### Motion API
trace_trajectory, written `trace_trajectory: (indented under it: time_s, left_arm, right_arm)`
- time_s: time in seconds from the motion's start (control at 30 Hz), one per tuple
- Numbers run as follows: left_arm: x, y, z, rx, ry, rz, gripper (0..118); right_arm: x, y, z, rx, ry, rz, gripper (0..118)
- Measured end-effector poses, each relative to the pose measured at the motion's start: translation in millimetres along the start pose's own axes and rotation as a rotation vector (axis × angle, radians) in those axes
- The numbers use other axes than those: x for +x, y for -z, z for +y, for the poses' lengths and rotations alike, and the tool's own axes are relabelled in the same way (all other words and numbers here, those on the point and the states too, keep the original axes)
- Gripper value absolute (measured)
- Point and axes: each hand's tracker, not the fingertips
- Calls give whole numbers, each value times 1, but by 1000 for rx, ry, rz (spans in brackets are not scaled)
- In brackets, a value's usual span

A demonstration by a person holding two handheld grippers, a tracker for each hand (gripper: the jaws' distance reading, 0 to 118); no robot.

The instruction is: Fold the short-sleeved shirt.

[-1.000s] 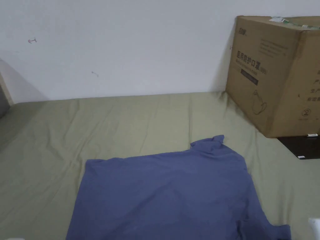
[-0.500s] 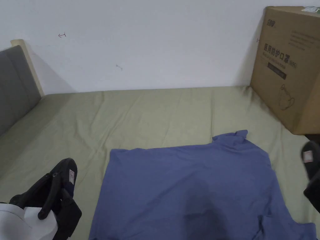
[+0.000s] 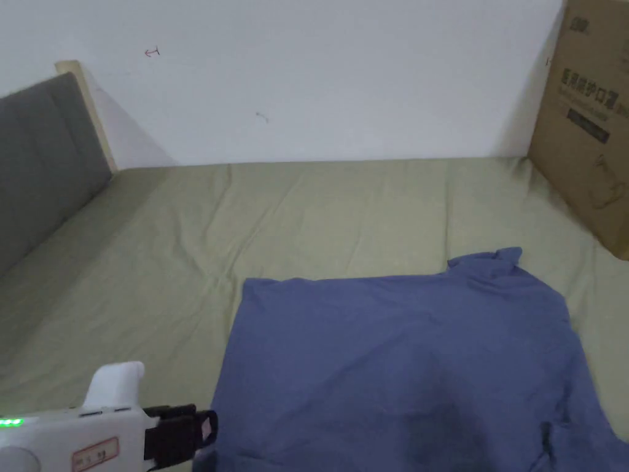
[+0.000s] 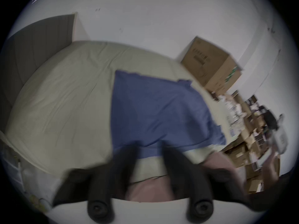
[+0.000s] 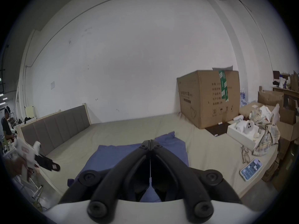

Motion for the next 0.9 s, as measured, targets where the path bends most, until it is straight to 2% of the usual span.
trace_trajectory:
  time_s: [0.03, 0.07, 0.1, 0.17, 0.23, 0.27, 0.3, 0.33, 0.37, 0.43, 0.47, 0.63, 0.7, 0.8, 0.83, 0.87, 0.9]
  left_arm:
    - [-4, 12, -10, -35, 15, 56, 100]
    - [-12, 29, -15, -86, 17, 83, 117]
    - [-19, 32, -20, -15, 14, 91, 111]
    - [-26, 51, -30, -75, 23, 156, 112]
    - [-29, 69, -37, -98, 72, 228, 111]
    - [-31, 76, -40, -96, 80, 221, 109]
    - [-35, 85, -37, -96, 85, 212, 102]
    - [-36, 90, -38, -98, 106, 196, 88]
    - [-35, 95, -38, -103, 138, 185, 61]
    - [-29, 101, -41, -117, 229, 201, 16]
    - [-27, 101, -42, -90, 260, 181, 3]
    - [-14, 62, -50, 100, 208, 120, 2]
    - [-13, 47, -53, 152, 179, 116, 2]
    - [-11, 26, -59, 222, 172, 97, 2]
    - [-8, 22, -60, 231, 163, 91, 2]
    - [-7, 19, -61, 239, 157, 93, 2]
    - [-6, 18, -62, 241, 153, 92, 2]
  right_arm:
    - [1, 2, -2, -19, 8, -1, 0]
    - [2, 3, -5, -38, 14, -4, 0]
    - [2, 5, -7, -50, 17, -10, 0]
    - [-1, 10, -7, -79, 30, -41, 0]
    - [0, 15, -10, -99, 58, -25, 0]
    - [-1, 18, -11, -103, 58, -23, 0]
    - [-3, 22, -12, -114, 50, -26, 0]
    - [-4, 24, -15, -133, 32, -31, 0]
    - [-5, 26, -17, -150, 17, -30, 0]
    - [-7, 31, -21, -172, 4, -21, 0]
    - [-9, 31, -23, -178, 2, -17, 0]
    - [10, 37, -34, -247, 63, 22, 0]
    - [27, 42, -40, -285, 50, -50, 0]
    - [64, 55, -54, -417, 56, -79, 0]
    - [81, 65, -61, -530, 75, -62, 3]
    - [89, 69, -66, -608, 71, -81, 33]
    - [98, 76, -77, -697, 42, -141, 78]
